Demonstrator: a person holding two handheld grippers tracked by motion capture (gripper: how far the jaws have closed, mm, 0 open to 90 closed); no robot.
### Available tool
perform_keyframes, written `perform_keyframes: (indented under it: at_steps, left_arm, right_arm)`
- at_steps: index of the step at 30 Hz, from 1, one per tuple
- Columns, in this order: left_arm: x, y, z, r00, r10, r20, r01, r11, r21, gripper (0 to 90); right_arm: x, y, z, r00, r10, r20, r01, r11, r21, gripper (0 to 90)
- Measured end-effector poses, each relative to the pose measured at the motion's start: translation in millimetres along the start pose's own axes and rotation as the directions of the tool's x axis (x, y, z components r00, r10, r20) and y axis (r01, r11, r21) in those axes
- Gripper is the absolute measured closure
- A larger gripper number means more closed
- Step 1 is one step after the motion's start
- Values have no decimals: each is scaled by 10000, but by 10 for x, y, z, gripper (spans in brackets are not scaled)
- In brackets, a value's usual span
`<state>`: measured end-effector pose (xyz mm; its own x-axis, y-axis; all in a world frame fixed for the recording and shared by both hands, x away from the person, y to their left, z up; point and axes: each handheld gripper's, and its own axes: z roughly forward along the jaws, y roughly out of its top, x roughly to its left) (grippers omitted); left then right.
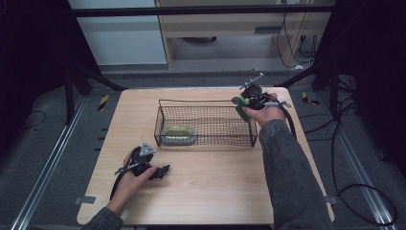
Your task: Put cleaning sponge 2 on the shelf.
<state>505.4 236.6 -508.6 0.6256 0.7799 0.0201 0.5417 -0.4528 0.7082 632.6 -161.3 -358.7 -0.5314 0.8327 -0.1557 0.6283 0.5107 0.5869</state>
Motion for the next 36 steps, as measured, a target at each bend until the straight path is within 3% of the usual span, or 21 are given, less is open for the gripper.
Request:
perform_keyframes:
  at_steps: [8,16,36]
  left_arm:
    - [0,0,0,10000,2,1,-2,10000,3,0]
    - [2,0,0,10000,8,13,-8,10000,3,0]
    - [3,0,3,10000,20,23,-20,10000,-19,0]
  right_arm:
    - [-68,-49,94,9997,142,-182,-141,9999,50,640]
    - [-169,-138,138,9972,601,-437,-597,9982,101,641]
    - [-166,-211,286,9953,746,-616,-726,9968,346,641]
